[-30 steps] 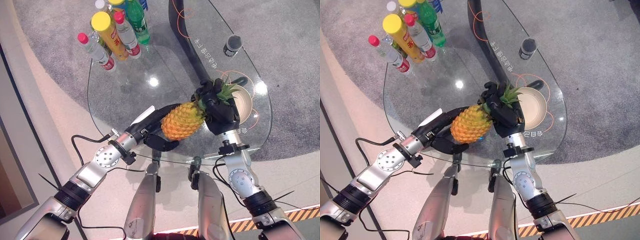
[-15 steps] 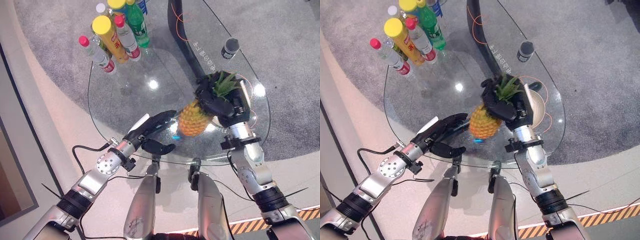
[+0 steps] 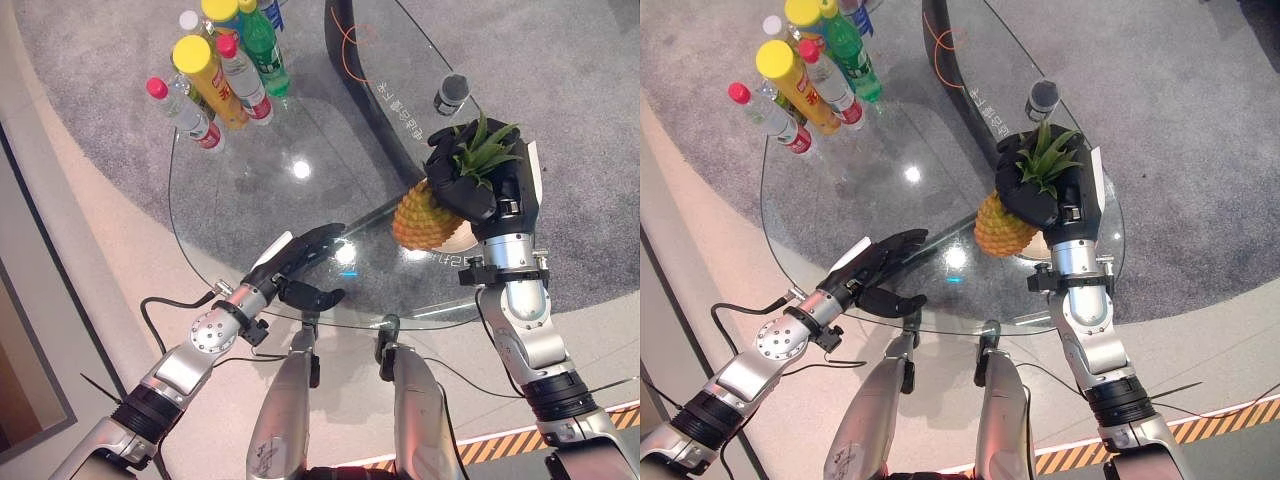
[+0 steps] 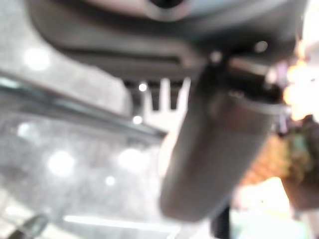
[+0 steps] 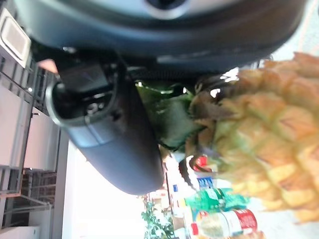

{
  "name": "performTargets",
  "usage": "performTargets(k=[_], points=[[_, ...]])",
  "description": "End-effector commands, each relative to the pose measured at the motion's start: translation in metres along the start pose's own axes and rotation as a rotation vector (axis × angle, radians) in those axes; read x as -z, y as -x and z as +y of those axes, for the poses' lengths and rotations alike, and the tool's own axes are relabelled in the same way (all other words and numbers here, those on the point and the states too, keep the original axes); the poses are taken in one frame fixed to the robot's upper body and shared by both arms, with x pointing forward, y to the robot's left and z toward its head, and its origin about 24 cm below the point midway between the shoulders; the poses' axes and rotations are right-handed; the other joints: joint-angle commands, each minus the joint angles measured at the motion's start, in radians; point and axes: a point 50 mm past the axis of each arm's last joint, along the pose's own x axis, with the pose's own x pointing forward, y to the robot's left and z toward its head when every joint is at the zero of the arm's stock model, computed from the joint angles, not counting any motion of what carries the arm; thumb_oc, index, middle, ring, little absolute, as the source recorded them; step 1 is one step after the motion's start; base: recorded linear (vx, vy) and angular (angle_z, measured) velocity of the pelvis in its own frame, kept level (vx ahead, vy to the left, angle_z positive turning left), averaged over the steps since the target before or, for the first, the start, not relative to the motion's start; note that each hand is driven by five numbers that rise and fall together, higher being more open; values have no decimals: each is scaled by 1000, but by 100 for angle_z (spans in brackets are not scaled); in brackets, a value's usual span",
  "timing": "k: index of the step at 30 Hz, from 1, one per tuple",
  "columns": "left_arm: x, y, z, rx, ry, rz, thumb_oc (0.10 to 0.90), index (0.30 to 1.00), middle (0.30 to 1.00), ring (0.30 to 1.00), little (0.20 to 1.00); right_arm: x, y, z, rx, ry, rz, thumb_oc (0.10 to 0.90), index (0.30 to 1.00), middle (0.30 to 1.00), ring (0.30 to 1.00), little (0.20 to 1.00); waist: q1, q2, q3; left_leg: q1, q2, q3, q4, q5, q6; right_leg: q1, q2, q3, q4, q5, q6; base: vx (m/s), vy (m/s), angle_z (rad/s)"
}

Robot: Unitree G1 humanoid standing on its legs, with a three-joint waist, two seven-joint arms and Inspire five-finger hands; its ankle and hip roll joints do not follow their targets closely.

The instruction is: Pick up the fruit to the plate

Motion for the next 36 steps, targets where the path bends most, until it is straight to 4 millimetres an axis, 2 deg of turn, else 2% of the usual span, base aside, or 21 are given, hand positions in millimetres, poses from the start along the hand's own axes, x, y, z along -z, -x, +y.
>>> performTargets(k=[1,4,8,12,19,23,27,31,36], points=[[-34,-9,9,-101,6,-169,800,900,900,900,900,-85,-23,11,-45,-31,-464,100,300,300,300,200,-30,-31,-19,15,-55,48,206,-178,47,92,24,-10,-276,233,46,0,0,0],[-14,-7,11,-181,31,-63,800,900,900,900,900,-79,-27,6,29,66,-464,100,300,300,300,200,-21,-27,-19,-4,-57,45,216,-180,47,77,20,-18,-268,232,47,1,-50,0],[17,8,7,-251,86,58,800,900,900,900,900,-78,-33,-2,101,205,-471,100,300,300,300,200,-10,-17,-19,-21,-62,40,222,-182,47,59,15,-27,-254,226,46,3,-23,1],[23,16,2,-260,112,73,800,900,900,900,900,-82,-34,-6,118,278,-500,100,300,300,300,200,-5,-9,-19,-36,-62,40,230,-185,48,44,15,-32,-246,223,44,2,0,2],[25,17,1,-292,80,80,800,900,900,900,900,-86,-37,-12,183,357,-535,100,300,300,300,200,0,4,-19,-96,-64,38,254,-186,50,-21,10,-35,-211,222,47,-7,-11,4],[31,17,-1,-308,73,120,800,900,900,900,900,-86,-40,-15,254,297,-553,100,300,300,300,200,1,16,-19,-147,-65,38,269,-187,51,-80,11,-33,-188,224,50,-11,-14,8],[29,16,-3,-304,80,110,800,900,900,900,900,-84,-42,-13,295,308,-573,100,300,300,300,200,3,24,-19,-168,-64,40,274,-187,53,-106,17,-28,-174,220,46,-5,13,2],[23,10,-9,-300,86,87,800,900,900,900,900,-76,-48,-18,434,428,-613,100,300,300,300,200,8,39,-19,-216,-64,47,291,-186,55,-153,20,-28,-153,220,45,-9,0,0],[20,7,-12,-305,95,86,800,900,900,900,900,-70,-57,-33,516,536,-596,100,300,300,300,200,14,59,-19,-247,-69,50,292,-187,54,-188,24,-33,-143,216,44,-19,4,0]])
